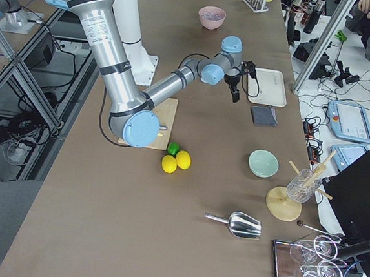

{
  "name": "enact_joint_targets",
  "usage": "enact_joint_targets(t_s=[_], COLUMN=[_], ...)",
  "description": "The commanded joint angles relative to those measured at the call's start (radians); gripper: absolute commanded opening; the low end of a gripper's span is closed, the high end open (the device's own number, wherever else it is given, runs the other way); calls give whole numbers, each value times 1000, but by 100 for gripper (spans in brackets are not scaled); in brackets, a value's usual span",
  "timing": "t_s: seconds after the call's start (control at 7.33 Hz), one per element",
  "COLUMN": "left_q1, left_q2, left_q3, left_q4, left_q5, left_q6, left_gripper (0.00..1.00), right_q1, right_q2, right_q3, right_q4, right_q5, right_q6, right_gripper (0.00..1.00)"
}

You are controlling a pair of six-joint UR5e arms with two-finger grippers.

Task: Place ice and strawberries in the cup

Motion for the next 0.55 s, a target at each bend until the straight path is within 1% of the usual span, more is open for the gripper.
enact_joint_targets(t_s=[0.0,0.14,0.27,0.41], left_q1=[-53,-108,-161,-178], left_q2=[4,10,46,56], left_q3=[43,115,205,277], left_q4=[24,24,22,22], left_q5=[-6,-6,-14,-16], left_q6=[68,178,282,362], left_gripper=[97,97,97,97], right_q1=[219,276,322,348], right_q2=[-139,-193,-239,-285], right_q3=[30,38,38,35], right_q4=[-188,-221,-223,-222], right_q5=[34,32,43,84], right_q6=[-345,-439,-466,-467], right_gripper=[100,100,100,100])
